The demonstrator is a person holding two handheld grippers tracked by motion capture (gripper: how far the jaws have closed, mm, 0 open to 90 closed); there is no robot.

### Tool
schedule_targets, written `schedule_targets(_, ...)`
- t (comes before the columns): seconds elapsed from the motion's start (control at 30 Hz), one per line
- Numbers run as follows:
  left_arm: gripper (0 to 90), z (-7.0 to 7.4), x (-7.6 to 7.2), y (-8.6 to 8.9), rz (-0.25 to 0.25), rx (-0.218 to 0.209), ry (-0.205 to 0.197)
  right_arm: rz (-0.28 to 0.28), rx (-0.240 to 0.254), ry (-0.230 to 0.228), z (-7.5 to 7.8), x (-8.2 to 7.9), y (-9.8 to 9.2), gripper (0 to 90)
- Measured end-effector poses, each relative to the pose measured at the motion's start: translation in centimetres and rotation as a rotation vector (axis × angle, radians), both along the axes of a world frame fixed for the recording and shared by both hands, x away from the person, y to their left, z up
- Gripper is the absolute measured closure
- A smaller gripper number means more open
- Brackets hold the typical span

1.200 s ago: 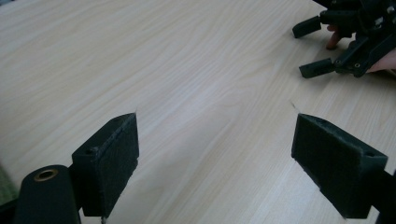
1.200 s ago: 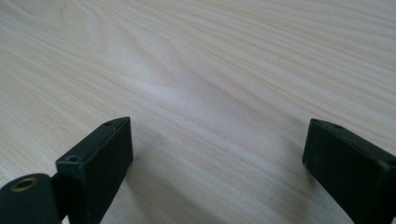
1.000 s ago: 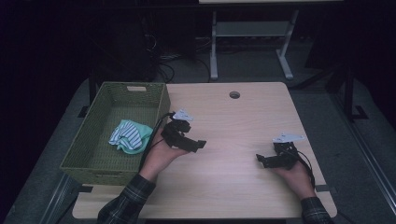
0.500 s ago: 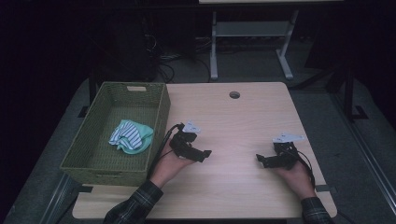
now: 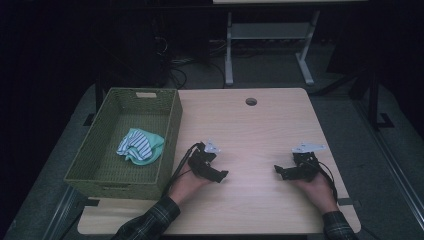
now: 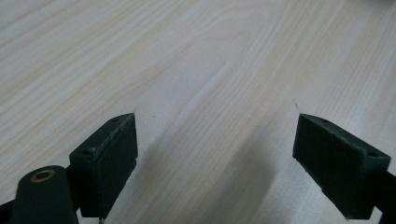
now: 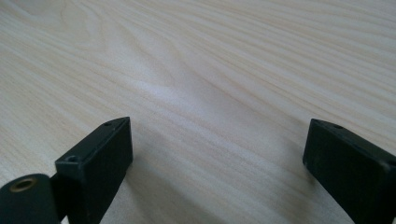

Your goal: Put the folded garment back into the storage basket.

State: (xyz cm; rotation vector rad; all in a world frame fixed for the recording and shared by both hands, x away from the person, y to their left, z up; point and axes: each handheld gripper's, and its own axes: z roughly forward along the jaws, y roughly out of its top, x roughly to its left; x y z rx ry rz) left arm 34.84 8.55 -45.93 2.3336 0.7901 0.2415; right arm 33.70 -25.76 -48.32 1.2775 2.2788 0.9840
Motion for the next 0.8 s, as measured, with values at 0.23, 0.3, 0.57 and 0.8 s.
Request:
schedule_targets(0.23, 12.5, -1.1, -0.1, -0.2, 0.005, 0.019, -0.029, 0.0, 0.0, 0.0, 0.0, 0.0, 0.0, 7.6)
schedule_targets(0.3, 12.5, -1.1, -0.1, -0.2, 0.005, 0.014, -0.034, 0.0, 0.0, 0.0, 0.0, 0.0, 0.0, 7.6)
schedule_targets(0.57, 12.5, -1.9, -0.5, 0.6, -0.004, -0.065, -0.092, 0.001, 0.0, 0.0, 0.0, 0.0, 0.0, 7.6)
schedule_targets(0.8, 12.5, -1.9, -0.6, 0.6, -0.002, -0.067, -0.091, 0.0, 0.0, 0.0, 0.0, 0.0, 0.0, 7.6)
